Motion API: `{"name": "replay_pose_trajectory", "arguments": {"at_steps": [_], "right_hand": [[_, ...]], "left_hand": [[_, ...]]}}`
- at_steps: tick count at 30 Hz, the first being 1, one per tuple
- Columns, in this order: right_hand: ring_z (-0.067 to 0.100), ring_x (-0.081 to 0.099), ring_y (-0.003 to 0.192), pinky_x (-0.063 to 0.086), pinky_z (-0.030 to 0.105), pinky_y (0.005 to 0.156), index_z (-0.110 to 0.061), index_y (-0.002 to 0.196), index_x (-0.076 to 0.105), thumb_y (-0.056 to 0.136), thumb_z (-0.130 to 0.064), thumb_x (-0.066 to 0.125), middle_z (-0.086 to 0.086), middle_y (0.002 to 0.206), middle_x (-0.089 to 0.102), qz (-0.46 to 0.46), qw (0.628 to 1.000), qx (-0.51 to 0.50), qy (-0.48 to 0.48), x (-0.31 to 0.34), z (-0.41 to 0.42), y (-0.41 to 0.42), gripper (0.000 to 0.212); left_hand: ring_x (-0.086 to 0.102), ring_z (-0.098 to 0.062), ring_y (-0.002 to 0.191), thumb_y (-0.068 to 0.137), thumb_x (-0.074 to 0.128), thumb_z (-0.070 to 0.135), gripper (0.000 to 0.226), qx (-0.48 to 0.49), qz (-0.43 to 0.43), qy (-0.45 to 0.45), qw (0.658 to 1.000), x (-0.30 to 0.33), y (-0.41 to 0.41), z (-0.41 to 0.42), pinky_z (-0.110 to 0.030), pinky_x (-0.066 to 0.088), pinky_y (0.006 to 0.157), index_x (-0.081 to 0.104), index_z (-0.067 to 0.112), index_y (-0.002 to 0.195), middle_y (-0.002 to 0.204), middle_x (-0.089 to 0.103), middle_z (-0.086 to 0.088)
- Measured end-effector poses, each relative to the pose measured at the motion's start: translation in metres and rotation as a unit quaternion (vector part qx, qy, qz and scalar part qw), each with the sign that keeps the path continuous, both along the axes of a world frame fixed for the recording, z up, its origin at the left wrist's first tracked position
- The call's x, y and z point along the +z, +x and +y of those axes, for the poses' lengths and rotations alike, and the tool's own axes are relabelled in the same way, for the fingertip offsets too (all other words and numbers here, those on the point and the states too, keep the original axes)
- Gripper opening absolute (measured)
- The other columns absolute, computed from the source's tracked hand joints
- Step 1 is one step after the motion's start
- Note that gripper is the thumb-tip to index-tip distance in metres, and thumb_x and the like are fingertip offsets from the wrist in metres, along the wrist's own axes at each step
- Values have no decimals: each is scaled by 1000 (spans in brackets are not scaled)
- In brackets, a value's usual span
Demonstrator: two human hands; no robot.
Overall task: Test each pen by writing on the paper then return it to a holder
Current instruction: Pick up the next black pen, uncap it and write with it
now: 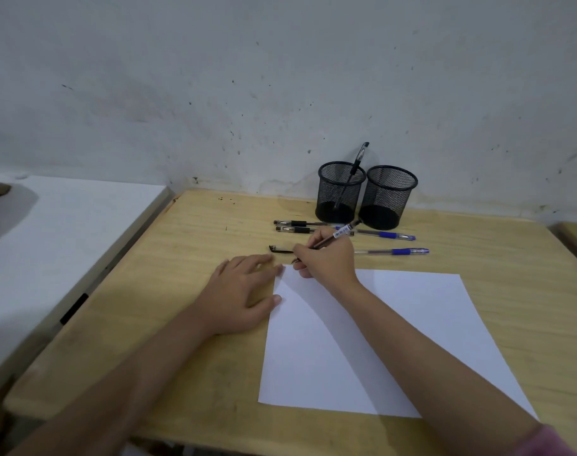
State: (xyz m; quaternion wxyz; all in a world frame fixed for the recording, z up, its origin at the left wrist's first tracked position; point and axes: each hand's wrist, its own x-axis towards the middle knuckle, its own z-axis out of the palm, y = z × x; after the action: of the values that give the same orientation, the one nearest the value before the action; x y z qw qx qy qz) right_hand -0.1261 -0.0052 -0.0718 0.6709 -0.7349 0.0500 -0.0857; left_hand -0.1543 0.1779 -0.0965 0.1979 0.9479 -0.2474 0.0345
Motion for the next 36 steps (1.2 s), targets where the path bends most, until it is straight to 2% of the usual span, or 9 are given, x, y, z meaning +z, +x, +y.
{"name": "replay_pose_trajectory", "arguments": {"at_steps": [4, 7, 11, 13, 17, 22, 27, 30, 36], "right_hand": [[31, 64, 46, 46, 30, 43, -11, 59, 42, 73, 4, 63, 21, 52, 53, -38, 999, -15, -13, -10, 5, 6, 29], [28, 62, 45, 47, 30, 43, -10, 59, 41, 74, 3, 62, 21, 53, 51, -52, 998, -16, -22, -15, 4, 5, 29], [28, 61, 47, 48, 34, 47, 1, 64, 40, 76, 3, 62, 32, 59, 51, -50, 998, 12, -28, -16, 5, 5, 25], [28, 61, 47, 48, 36, 48, 1, 64, 40, 76, 3, 62, 30, 58, 51, -47, 998, 17, -28, -17, 4, 6, 25], [32, 61, 48, 48, 37, 47, -3, 63, 42, 76, 5, 61, 38, 60, 52, -48, 998, 15, -28, -16, 5, 8, 24], [27, 62, 46, 50, 33, 46, -8, 60, 41, 73, 4, 62, 22, 53, 50, -43, 998, 16, -49, -17, 6, 10, 27], [26, 61, 44, 49, 35, 46, -7, 61, 41, 72, 6, 61, 27, 54, 49, -44, 998, -1, -42, -17, 7, 11, 26], [24, 60, 42, 47, 31, 44, -9, 59, 39, 71, 7, 61, 18, 52, 47, -43, 998, -2, -43, -17, 6, 11, 29], [22, 60, 41, 48, 32, 44, -11, 58, 39, 72, 6, 61, 18, 52, 48, -62, 997, -1, -48, -17, 7, 10, 31]], "left_hand": [[29, -7, 133, 77, 40, 64, 64, 4, 10, -29, 1000, -2, 1, 0, -51, 26, 110, 40, 35, 134, 146, 34, 17], [31, -5, 132, 76, 43, 64, 66, 8, 13, -46, 999, -2, 1, 1, -50, 27, 109, 42, 31, 133, 144, 37, 17], [31, -5, 132, 77, 45, 62, 65, 13, 14, -45, 999, -5, 2, 2, -50, 28, 110, 42, 31, 134, 145, 36, 18], [30, -4, 132, 77, 47, 60, 64, 14, 13, -44, 999, -5, 2, 1, -50, 28, 110, 41, 33, 134, 144, 36, 19], [32, -6, 131, 77, 48, 58, 62, 13, 8, -50, 999, -4, 2, 1, -51, 29, 109, 42, 32, 133, 144, 38, 18], [32, -5, 131, 77, 47, 57, 62, 15, 8, -50, 999, -4, 1, 0, -50, 28, 109, 42, 32, 133, 144, 37, 18], [31, -5, 132, 76, 45, 58, 65, 16, 7, -45, 999, -3, 1, 0, -50, 27, 109, 40, 32, 135, 144, 36, 17], [31, -6, 132, 76, 44, 58, 66, 16, 9, -47, 999, -3, 1, -1, -50, 27, 110, 40, 31, 135, 144, 37, 17], [31, -6, 131, 76, 45, 58, 66, 17, 8, -43, 999, -2, 2, 0, -50, 28, 109, 40, 30, 136, 144, 37, 16]]}}
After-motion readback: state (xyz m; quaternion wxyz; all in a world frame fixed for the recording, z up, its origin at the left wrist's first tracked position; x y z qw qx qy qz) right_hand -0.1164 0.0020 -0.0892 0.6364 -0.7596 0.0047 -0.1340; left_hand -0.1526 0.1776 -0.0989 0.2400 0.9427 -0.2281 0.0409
